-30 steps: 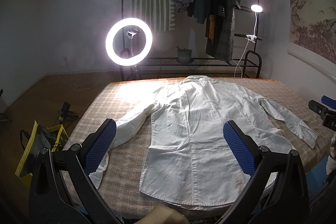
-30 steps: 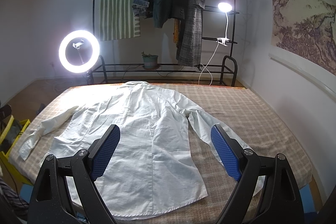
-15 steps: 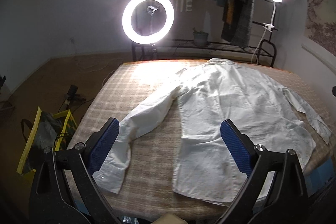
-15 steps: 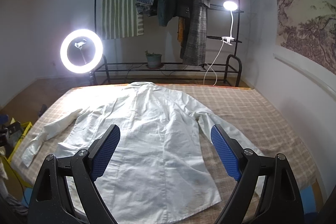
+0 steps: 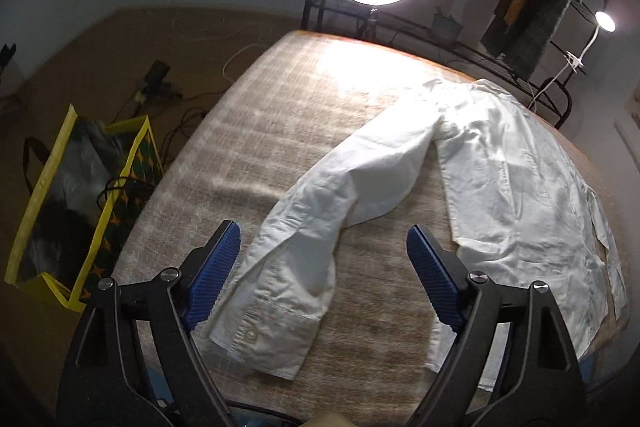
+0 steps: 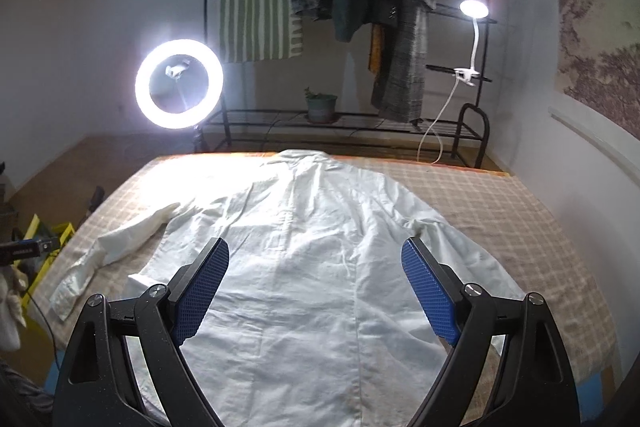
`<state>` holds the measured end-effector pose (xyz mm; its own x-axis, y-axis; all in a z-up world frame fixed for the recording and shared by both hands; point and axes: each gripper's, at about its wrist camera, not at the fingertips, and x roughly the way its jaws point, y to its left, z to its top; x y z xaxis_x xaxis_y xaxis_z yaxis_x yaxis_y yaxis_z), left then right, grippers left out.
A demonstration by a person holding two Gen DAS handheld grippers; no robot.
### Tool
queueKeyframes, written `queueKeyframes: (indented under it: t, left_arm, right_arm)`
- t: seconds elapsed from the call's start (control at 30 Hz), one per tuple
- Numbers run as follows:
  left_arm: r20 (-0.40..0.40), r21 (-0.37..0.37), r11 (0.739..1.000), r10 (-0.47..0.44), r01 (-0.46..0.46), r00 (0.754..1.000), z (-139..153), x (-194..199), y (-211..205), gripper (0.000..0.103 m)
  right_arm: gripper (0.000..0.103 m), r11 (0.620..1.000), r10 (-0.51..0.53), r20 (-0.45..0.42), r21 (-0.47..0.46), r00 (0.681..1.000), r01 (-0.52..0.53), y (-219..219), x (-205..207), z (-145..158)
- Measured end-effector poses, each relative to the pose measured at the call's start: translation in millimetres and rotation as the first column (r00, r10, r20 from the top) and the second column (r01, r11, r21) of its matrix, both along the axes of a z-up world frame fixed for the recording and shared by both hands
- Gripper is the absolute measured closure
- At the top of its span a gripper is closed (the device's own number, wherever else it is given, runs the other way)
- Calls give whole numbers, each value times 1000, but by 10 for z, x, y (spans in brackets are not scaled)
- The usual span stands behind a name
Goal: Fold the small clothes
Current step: 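Lower the left tool to the shirt's sleeve cuff and close on it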
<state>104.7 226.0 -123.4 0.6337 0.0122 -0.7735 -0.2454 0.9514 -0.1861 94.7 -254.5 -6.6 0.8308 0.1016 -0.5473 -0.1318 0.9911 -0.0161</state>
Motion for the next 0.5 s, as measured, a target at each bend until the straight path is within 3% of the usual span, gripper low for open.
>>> queueKeyframes:
  t: [0.3, 0.5]
  left_arm:
    - [-114, -69, 997, 12, -20, 993, -413, 347, 253, 15]
    - [-159, -65, 998, 4, -15, 987, -623, 576, 274, 15]
  right_arm:
    - [15, 997, 82, -47, -6, 995, -83, 204, 373, -67]
    - [15, 992, 119, -93, -22, 988, -122, 277, 415, -235]
